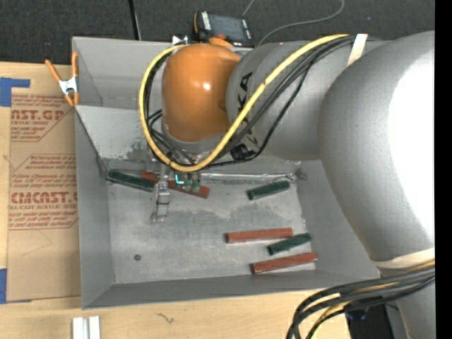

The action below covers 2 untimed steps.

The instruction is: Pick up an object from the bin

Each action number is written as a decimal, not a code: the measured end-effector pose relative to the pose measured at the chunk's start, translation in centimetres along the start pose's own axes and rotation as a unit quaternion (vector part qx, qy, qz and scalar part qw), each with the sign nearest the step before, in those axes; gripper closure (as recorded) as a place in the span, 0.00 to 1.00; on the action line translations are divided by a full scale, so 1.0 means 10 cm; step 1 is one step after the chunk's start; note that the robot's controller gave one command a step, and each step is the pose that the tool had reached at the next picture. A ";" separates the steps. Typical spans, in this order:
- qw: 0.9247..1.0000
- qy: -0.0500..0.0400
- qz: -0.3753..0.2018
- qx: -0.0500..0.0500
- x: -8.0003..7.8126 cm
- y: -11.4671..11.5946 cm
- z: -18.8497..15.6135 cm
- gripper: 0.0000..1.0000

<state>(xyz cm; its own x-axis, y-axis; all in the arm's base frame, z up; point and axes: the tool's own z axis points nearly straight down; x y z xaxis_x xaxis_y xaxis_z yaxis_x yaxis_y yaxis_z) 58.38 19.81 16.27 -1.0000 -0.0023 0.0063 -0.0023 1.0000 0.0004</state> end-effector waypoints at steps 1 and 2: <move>0.998 -0.004 -0.056 0.000 -0.08 -0.98 0.95 0.00; 1.000 -0.003 0.013 0.001 0.17 -1.63 0.81 0.00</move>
Offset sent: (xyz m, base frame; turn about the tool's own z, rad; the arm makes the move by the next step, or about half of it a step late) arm 0.0072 -0.0945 -0.0927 -0.1168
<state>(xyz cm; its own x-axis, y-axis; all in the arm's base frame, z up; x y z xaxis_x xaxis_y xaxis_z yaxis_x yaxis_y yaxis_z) 56.62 3.55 8.19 -0.9997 0.0247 -0.0002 0.0247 0.9997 -0.0012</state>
